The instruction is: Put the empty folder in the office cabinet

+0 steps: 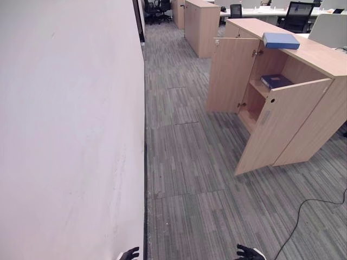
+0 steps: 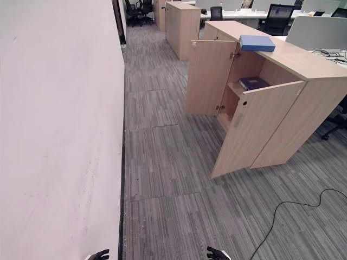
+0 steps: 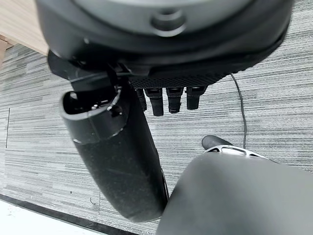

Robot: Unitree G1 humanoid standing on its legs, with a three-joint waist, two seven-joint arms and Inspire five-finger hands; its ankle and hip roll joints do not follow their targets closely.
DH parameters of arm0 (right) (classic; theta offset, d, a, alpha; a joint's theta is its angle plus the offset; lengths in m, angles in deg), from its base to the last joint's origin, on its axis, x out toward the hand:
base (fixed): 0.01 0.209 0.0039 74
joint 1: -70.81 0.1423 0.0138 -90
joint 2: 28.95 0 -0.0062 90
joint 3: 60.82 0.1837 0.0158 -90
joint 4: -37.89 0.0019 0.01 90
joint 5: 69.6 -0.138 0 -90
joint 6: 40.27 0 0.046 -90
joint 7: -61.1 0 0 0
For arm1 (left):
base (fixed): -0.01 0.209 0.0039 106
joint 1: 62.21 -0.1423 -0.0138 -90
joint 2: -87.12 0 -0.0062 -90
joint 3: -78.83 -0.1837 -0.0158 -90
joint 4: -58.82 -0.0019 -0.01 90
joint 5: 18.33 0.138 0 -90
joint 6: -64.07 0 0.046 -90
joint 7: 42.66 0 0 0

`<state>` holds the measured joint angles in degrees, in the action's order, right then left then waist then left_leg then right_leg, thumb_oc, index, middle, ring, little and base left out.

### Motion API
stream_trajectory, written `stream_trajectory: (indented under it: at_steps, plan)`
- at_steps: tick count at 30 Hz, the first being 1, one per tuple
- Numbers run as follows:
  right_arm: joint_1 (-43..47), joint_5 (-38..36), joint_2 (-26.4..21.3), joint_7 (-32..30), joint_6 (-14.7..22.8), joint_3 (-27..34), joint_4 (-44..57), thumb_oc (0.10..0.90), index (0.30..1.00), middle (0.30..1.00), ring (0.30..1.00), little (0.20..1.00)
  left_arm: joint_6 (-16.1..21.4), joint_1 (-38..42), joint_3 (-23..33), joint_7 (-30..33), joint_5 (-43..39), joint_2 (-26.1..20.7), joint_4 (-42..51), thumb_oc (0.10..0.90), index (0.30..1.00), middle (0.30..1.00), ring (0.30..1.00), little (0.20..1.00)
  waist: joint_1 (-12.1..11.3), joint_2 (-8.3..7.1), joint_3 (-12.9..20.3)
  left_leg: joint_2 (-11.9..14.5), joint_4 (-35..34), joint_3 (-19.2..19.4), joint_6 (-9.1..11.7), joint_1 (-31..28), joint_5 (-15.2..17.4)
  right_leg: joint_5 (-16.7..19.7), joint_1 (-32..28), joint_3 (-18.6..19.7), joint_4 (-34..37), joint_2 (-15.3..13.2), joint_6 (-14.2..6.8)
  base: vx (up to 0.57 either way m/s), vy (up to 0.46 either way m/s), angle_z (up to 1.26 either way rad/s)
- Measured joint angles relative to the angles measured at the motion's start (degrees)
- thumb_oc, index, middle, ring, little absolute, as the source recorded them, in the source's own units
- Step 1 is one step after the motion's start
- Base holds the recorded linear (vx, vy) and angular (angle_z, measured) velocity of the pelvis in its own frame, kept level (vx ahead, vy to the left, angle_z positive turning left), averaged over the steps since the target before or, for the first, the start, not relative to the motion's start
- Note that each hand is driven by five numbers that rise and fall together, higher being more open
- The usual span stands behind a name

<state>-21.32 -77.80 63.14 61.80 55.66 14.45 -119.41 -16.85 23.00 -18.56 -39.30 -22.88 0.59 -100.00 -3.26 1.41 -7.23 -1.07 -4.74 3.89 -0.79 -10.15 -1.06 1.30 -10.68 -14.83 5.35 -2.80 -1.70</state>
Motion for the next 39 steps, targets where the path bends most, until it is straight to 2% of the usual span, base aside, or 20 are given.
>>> stream_trajectory:
  at_steps: [3, 29, 39]
  plan:
    - [0.0, 0.1, 0.0, 0.0, 0.0, 0.0, 0.0, 0.800, 0.900, 0.900, 0.900, 0.900, 0.0, -0.4, 0.0, -0.4, -2.0, 0.0, 0.9, 0.800, 0.900, 0.900, 0.900, 0.900, 0.0, -0.05, 0.0, 0.0, 0.0, -0.1, 0.1, 0.0, 0.1, 0.0, 0.0, 0.1, 0.0, 0.0, -0.1, 0.00, 0.000, 0.00]
    - [0.4, 1.5, -0.1, 0.0, -0.3, -0.1, -0.5, 0.800, 0.900, 0.900, 0.900, 0.900, 0.0, -0.6, -0.2, -0.5, -1.8, 0.0, 1.4, 0.800, 0.900, 0.900, 0.900, 0.900, 0.0, 0.00, -0.1, 0.0, 0.2, -0.3, 0.0, 0.0, 0.0, 0.1, 0.0, -0.1, 0.0, 0.0, 0.0, 0.00, 0.000, 0.00]
    - [0.6, 1.5, -0.2, 0.0, -0.4, -0.2, -0.8, 0.800, 0.900, 0.900, 0.900, 0.900, 0.0, -0.4, -0.3, -0.4, -1.8, 0.0, 1.4, 0.800, 0.900, 0.900, 0.900, 0.900, -0.1, 0.04, -0.6, 0.0, 0.2, -1.5, 0.4, 0.7, 0.0, -0.2, 0.4, -1.2, 0.0, 0.0, 0.0, -0.01, -0.032, 0.06]
